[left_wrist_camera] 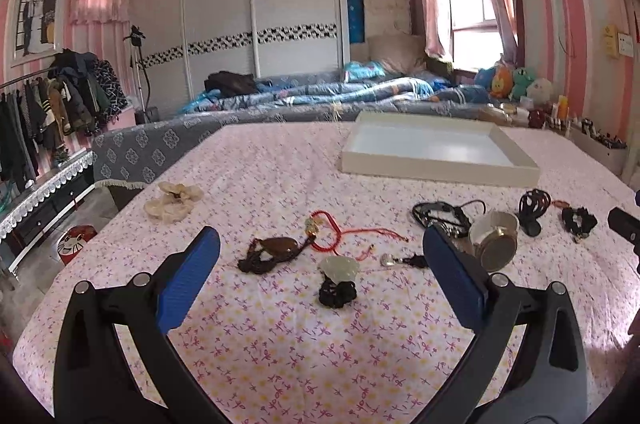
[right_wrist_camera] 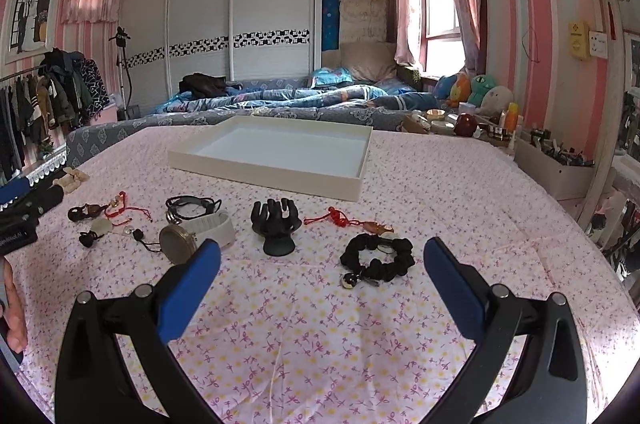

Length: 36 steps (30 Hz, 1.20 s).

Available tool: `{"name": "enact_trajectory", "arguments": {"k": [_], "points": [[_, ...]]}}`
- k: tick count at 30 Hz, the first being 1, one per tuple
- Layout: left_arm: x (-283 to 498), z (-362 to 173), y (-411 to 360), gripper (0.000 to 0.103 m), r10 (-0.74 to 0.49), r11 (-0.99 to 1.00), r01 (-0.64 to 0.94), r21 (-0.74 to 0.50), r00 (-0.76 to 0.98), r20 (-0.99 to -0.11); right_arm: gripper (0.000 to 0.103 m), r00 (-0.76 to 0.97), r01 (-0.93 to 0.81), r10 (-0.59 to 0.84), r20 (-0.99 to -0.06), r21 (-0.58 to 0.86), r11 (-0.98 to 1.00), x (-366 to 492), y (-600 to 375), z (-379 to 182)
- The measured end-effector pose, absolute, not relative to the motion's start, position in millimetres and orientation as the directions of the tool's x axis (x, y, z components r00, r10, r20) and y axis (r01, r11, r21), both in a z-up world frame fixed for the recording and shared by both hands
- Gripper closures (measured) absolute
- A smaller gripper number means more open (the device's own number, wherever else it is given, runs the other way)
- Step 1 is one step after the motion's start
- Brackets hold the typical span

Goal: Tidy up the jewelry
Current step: 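Move the right tool toward the black hand stand while the left tool approaches the jade pendant, then grasp the black hand-shaped stand with the right tool while the left tool grasps the jade pendant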

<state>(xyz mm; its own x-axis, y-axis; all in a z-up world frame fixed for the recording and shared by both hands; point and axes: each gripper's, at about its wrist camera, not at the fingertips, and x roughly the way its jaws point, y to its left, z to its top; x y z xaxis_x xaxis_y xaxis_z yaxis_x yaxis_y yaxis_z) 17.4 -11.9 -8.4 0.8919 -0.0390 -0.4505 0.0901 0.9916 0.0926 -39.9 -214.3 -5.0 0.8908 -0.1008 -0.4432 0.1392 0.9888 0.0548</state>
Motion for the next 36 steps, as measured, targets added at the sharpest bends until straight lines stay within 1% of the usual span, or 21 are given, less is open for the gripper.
{"name": "enact_trajectory", "arguments": {"k": [1,5,7,9,11,14,16,18,20,23,26,32,34,35,36], "points": [[17.7,-8.8,-13.0,0.003,-0.04,0.993,0.086,0.084,0.895,-0.444,0.002,0.89,0.136,-0.093,-0.446,0.067,0.988,-39.9,-215.3,-5.3],[20.4,-11.2,-17.0,0.003,-0.043,0.995,0.081,0.06,0.883,-0.468,0.003,0.876,0.113,-0.066,-0.477,0.07,0.991,-35.4,-215.3,-7.2],[22.0,-11.8,-19.7,0.003,-0.071,0.994,0.104,0.04,0.864,-0.498,0.004,0.872,0.105,-0.048,-0.488,0.089,0.99,-32.3,-215.8,-8.7],[23.3,-13.8,-25.2,0.006,-0.105,0.988,0.146,0.043,0.857,-0.505,0.005,0.858,0.098,-0.027,-0.513,0.113,0.989,-25.8,-217.0,-11.6],[25.9,-16.2,-30.2,0.016,-0.097,0.986,0.154,0.068,0.851,-0.515,0.005,0.837,0.1,-0.001,-0.548,0.15,0.984,-17.5,-219.9,-15.8],[33.0,-21.0,-31.8,0.022,-0.1,0.984,0.162,0.069,0.835,-0.542,0.006,0.833,0.101,0.008,-0.553,0.167,0.981,-7.4,-218.5,-17.3],[36.9,-22.8,-29.4,0.022,-0.107,0.986,0.161,0.048,0.822,-0.56,0.006,0.825,0.098,0.003,-0.565,0.147,0.984,-0.3,-215.0,-18.4],[41.8,-25.4,-24.7,0.022,-0.1,0.989,0.142,0.029,0.811,-0.577,0.01,0.817,0.089,0.01,-0.576,0.143,0.986,6.7,-212.1,-19.7],[49.1,-28.4,-25.2,0.022,-0.083,0.99,0.134,0.041,0.799,-0.596,0.02,0.805,0.091,0.013,-0.593,0.145,0.985,15.9,-209.5,-20.5],[63.5,-34.9,-29.0,0.022,-0.071,0.99,0.133,0.049,0.765,-0.64,0.021,0.791,0.096,0.004,-0.612,0.13,0.987,31.0,-205.2,-21.1],[77.7,-43.1,-29.9,0.022,-0.098,0.987,0.157,0.022,0.713,-0.694,0.023,0.772,0.097,0.01,-0.636,0.133,0.986,46.7,-205.5,-23.9],[92.0,-55.7,-33.7,0.022,-0.092,0.986,0.164,0.024,0.657,-0.748,0.037,0.724,0.093,0.013,-0.69,0.117,0.989,78.4,-205.1,-31.3],[93.6,-58.0,-35.0,0.022,-0.089,0.986,0.164,0.024,0.647,-0.757,0.04,0.714,0.085,0.025,-0.7,0.121,0.989,83.7,-204.2,-34.2],[95.0,-59.4,-36.0,0.022,-0.089,0.986,0.166,0.024,0.639,-0.764,0.052,0.706,0.078,0.038,-0.707,0.131,0.988,86.5,-203.9,-35.7],[96.7,-59.9,-36.6,0.022,-0.089,0.986,0.166,0.023,0.632,-0.77,0.056,0.705,0.072,0.049,-0.708,0.14,0.988,87.4,-203.6,-36.8]]}}
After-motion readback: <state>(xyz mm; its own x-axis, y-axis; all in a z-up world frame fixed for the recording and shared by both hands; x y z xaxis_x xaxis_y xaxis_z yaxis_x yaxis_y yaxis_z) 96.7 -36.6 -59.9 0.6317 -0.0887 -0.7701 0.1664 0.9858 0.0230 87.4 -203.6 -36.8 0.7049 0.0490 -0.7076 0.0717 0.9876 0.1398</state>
